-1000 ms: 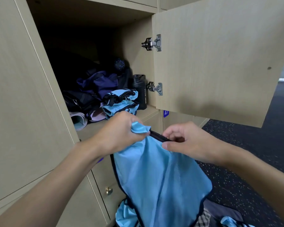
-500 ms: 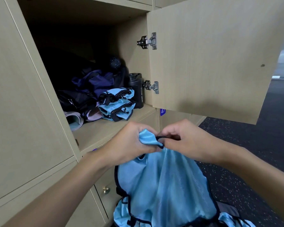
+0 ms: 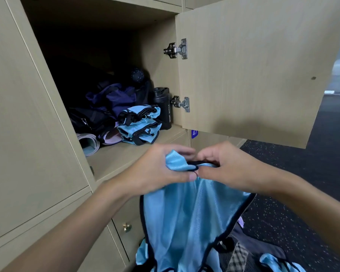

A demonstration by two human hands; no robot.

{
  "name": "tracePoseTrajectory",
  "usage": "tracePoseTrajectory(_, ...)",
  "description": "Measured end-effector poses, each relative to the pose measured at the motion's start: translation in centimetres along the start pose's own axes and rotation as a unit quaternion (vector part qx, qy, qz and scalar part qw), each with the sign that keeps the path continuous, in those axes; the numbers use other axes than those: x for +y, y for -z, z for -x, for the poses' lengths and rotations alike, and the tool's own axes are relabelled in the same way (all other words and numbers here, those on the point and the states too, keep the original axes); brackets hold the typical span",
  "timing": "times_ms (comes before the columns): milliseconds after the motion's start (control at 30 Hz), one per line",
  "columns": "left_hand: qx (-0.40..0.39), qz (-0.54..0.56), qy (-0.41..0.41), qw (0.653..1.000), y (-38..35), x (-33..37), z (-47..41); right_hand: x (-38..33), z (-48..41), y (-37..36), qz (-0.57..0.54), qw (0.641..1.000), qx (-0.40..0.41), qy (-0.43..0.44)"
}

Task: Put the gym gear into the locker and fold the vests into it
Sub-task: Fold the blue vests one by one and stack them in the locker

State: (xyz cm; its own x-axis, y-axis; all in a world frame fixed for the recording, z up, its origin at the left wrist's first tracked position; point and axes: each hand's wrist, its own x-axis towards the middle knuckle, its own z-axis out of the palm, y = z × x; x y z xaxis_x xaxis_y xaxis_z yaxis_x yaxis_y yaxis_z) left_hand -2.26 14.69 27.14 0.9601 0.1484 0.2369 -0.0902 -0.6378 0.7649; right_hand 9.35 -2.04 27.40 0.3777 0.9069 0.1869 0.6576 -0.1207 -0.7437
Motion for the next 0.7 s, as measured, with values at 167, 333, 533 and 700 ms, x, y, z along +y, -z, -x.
tracePoseTrajectory(167, 0.044, -0.024, 0.019, 0.999, 0.4, -0.5, -0.2, -0.1, 0.4, 0.7, -0.02, 1.0, 0.005, 0.012)
tracePoseTrajectory(333, 0.058, -0.123, 0.034, 0.99, 2.4, -0.9, 0.0, 0.4, 0.7, 1.5, -0.02, 0.999, 0.038, 0.008)
tracePoseTrajectory(533, 0.02, -0.034, 0.033, 0.999, 1.0, 0.6, 0.3, -0.1, 0.6, 1.5, -0.056, 0.998, 0.03, 0.016)
tracePoseTrajectory(700, -0.005, 0.032, 0.032, 0.999, -0.9, 1.2, 0.3, -0.2, 0.7, 1.1, -0.067, 0.997, 0.019, 0.029)
